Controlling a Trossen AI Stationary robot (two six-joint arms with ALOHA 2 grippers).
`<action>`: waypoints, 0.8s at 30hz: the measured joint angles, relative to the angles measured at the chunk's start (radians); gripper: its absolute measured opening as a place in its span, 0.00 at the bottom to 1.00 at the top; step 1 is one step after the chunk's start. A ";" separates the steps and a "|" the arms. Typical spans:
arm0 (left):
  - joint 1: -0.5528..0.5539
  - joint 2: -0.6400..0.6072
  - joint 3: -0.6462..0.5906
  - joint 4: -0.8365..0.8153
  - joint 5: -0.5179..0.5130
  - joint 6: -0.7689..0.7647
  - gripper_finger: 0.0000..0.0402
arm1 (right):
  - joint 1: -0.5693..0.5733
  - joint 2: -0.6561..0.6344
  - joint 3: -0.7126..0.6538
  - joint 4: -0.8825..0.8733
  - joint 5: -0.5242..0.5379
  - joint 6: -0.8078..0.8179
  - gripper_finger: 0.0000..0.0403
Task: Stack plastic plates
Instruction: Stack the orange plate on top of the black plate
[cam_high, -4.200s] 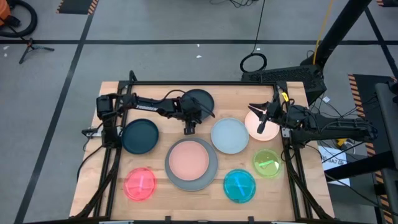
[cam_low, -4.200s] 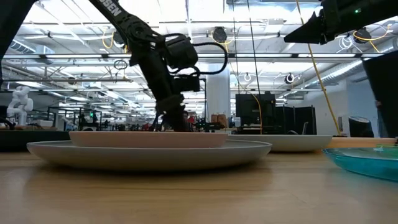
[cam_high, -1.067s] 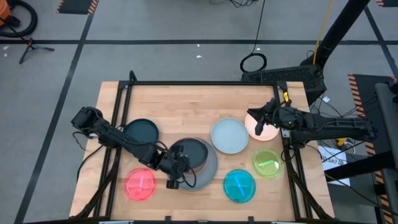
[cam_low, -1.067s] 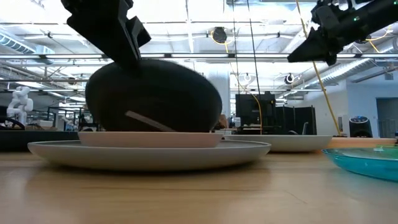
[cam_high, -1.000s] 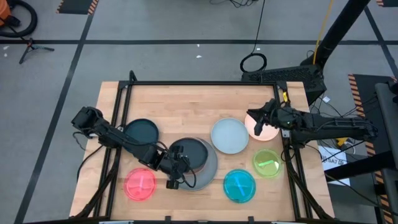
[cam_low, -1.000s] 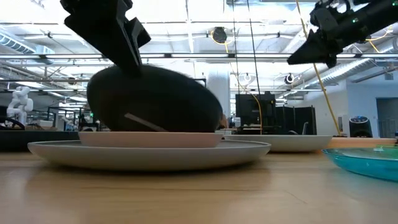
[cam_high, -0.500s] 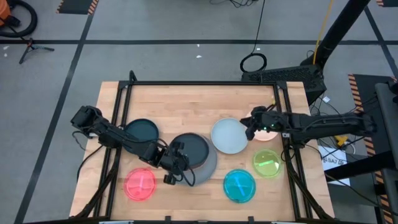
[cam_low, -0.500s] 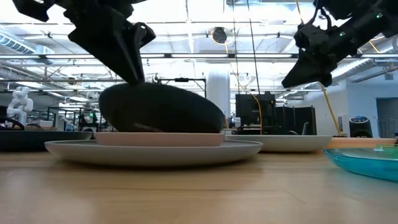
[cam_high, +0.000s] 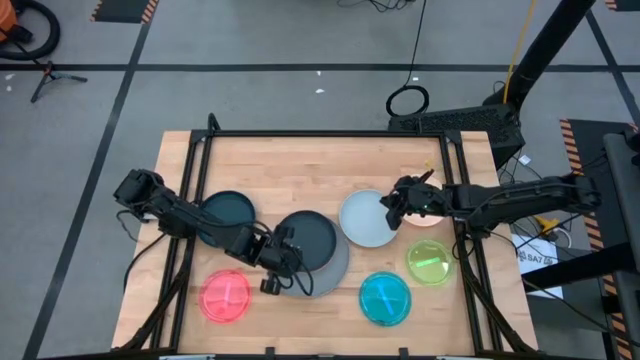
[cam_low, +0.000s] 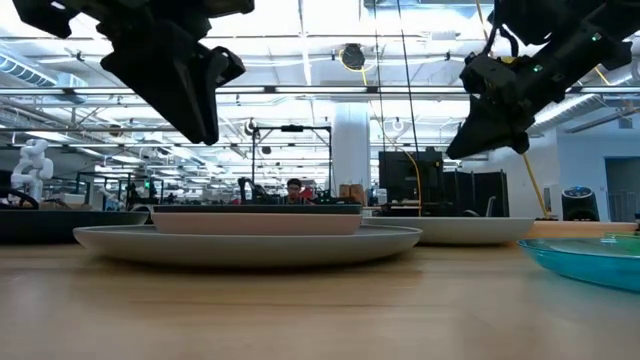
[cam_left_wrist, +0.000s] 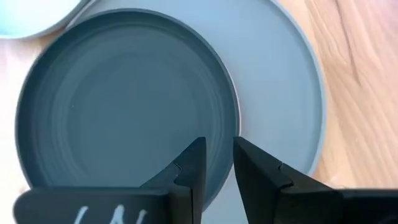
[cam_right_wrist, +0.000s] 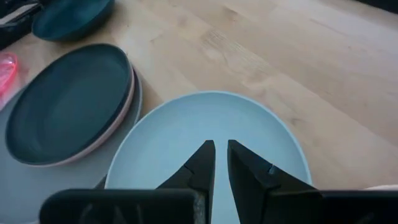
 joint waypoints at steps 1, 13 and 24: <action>0.000 0.000 0.000 0.000 -0.001 0.011 0.22 | 0.000 0.006 0.000 0.003 0.000 0.006 0.10; 0.058 -0.070 0.000 0.001 -0.054 0.194 0.22 | 0.043 0.121 0.000 0.260 0.001 0.009 0.09; 0.173 -0.190 0.000 0.041 -0.055 0.392 0.22 | 0.058 0.230 0.000 0.514 0.002 0.035 0.09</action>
